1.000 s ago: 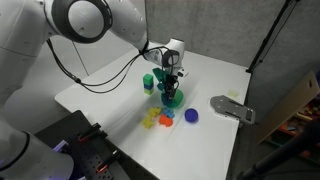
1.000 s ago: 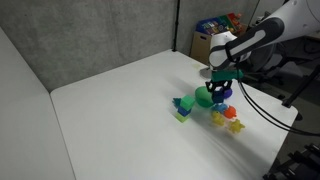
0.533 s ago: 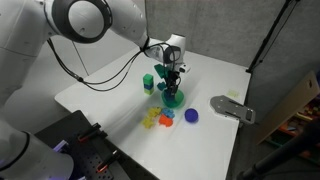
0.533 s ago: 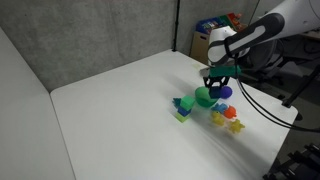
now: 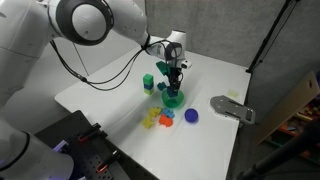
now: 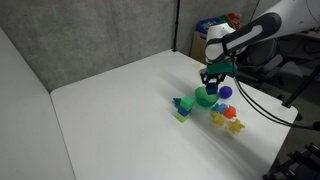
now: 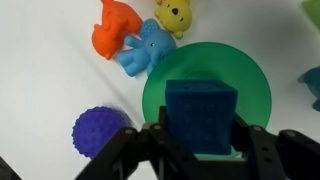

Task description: Pick up the top blue block and move the green bowl a little to the left, put the blue block in the green bowl, pick up the top green block and put it in the green bowl, pick up the stacked blue block from the table and put it in the green bowl

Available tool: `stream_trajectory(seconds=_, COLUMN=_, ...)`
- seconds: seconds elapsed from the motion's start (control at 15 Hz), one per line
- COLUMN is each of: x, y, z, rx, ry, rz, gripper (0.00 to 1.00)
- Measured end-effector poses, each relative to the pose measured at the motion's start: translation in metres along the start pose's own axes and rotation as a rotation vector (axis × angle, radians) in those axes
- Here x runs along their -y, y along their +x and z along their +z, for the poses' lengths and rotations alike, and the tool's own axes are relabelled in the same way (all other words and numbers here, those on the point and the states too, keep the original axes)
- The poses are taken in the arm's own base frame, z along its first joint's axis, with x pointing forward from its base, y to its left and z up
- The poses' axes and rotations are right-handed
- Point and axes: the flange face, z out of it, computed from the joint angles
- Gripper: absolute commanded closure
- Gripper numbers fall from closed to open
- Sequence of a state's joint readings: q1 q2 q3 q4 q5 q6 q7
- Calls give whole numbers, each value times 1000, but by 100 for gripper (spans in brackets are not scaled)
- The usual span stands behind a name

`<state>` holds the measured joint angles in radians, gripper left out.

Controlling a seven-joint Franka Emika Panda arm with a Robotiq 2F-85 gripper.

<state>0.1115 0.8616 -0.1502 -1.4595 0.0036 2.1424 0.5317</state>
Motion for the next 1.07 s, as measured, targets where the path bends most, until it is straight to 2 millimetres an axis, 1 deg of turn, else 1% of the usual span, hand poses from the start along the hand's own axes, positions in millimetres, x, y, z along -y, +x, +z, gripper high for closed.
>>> stream_trajectory(seconds=0.13, x=3, y=1, z=9, rx=-7, ry=1, rz=-3, gripper=69)
stream_trajectory(seconds=0.2, x=5, y=2, z=13, rx=-10, ry=1, rz=-4, gripper=19)
stream_trajectory(seconds=0.27, x=6, y=2, z=18, rx=-13, ry=1, rz=-5, gripper=18)
stream_trajectory(seconds=0.4, x=7, y=4, z=24, rx=-14, ry=-1, rz=-6, gripper=3)
stream_trajectory(seconds=0.47, x=8, y=4, z=26, rx=-14, ry=-2, rz=-6, gripper=0)
stream_trajectory(seconds=0.73, x=10, y=8, z=19, rx=-22, ry=3, rz=-7, gripper=0)
stream_trajectory(seconds=0.93, x=13, y=12, z=3, rx=-37, ry=13, rz=-12, gripper=0)
stream_trajectory(seconds=1.07, x=20, y=14, z=-14, rx=-58, ry=26, rz=-30, gripper=0)
